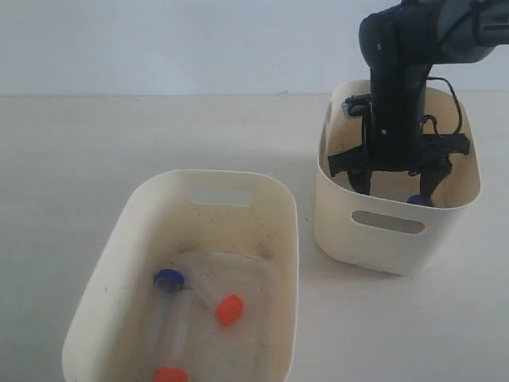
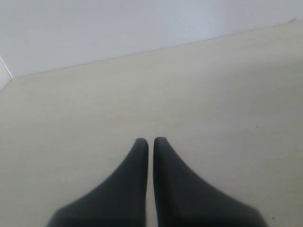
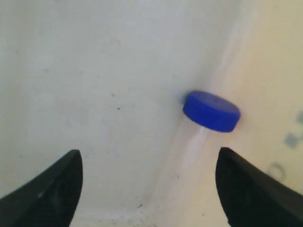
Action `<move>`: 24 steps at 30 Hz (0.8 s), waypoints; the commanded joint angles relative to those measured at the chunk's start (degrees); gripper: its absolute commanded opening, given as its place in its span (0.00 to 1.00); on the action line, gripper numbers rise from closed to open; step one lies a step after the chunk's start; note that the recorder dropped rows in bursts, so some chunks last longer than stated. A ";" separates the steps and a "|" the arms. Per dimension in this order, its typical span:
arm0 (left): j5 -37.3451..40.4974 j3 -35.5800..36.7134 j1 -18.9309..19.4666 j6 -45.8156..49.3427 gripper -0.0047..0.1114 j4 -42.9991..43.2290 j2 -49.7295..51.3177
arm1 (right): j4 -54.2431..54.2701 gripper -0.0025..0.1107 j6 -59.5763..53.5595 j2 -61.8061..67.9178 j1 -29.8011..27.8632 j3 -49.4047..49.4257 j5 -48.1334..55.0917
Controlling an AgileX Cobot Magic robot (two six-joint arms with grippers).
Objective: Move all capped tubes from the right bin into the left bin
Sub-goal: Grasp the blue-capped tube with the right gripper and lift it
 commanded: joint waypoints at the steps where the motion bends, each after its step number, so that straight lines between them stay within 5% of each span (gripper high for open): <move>1: -0.18 -0.21 -0.08 -0.54 0.08 -0.18 0.03 | -0.67 0.67 0.93 -0.61 -0.39 3.90 0.37; 12: -0.18 -0.21 -0.08 -0.54 0.08 -0.18 0.03 | -2.60 0.65 5.03 2.49 -0.39 7.46 0.37; 14: -0.18 -0.21 -0.08 -0.54 0.08 -0.18 0.03 | -2.60 0.54 5.03 3.35 -0.39 7.46 0.37; 19: -0.18 -0.21 -0.08 -0.54 0.08 -0.18 0.03 | -1.70 0.02 3.98 3.49 -0.39 7.46 0.37; 24: -0.18 -0.21 -0.08 -0.54 0.08 -0.18 0.03 | 1.08 0.03 -1.74 3.49 -0.39 7.46 0.37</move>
